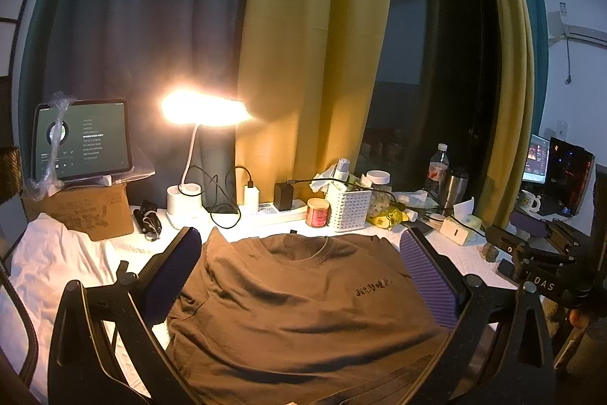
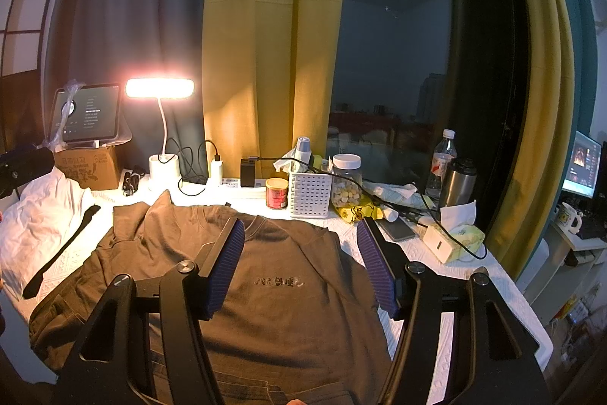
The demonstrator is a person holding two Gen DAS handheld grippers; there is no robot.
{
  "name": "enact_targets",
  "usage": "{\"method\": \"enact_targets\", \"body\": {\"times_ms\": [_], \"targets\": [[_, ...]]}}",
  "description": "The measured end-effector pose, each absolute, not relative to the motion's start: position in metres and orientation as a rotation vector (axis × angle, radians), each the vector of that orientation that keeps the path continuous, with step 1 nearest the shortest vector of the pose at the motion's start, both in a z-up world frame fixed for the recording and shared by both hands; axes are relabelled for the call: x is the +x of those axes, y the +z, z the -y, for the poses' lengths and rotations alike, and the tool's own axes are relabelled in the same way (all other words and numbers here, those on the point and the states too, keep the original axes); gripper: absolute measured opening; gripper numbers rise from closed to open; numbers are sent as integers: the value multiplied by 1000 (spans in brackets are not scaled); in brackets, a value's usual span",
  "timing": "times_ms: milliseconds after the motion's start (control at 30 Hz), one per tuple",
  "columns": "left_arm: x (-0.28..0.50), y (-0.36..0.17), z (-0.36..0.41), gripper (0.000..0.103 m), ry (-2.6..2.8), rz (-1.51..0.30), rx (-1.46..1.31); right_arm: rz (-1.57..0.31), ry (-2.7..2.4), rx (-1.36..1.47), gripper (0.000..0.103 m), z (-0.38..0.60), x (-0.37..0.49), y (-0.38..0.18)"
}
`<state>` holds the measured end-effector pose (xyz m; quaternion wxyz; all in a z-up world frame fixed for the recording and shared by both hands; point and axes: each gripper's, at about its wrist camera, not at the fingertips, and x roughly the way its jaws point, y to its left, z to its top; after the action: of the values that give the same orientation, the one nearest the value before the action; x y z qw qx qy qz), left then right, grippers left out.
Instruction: Fold small clothes
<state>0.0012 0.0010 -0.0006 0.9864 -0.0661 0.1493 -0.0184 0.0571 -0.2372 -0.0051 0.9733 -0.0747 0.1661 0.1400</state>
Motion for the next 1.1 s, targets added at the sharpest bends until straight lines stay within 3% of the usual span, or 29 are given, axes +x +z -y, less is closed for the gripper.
{"method": "enact_targets", "body": {"times_ms": [400, 1100], "targets": [[32, -22, -7, 102, -43, -400, -176, -367, 268, -152, 65, 245, 80, -16], [127, -93, -10, 102, 34, -636, -129, -632, 284, -101, 65, 281, 232, -93]]}}
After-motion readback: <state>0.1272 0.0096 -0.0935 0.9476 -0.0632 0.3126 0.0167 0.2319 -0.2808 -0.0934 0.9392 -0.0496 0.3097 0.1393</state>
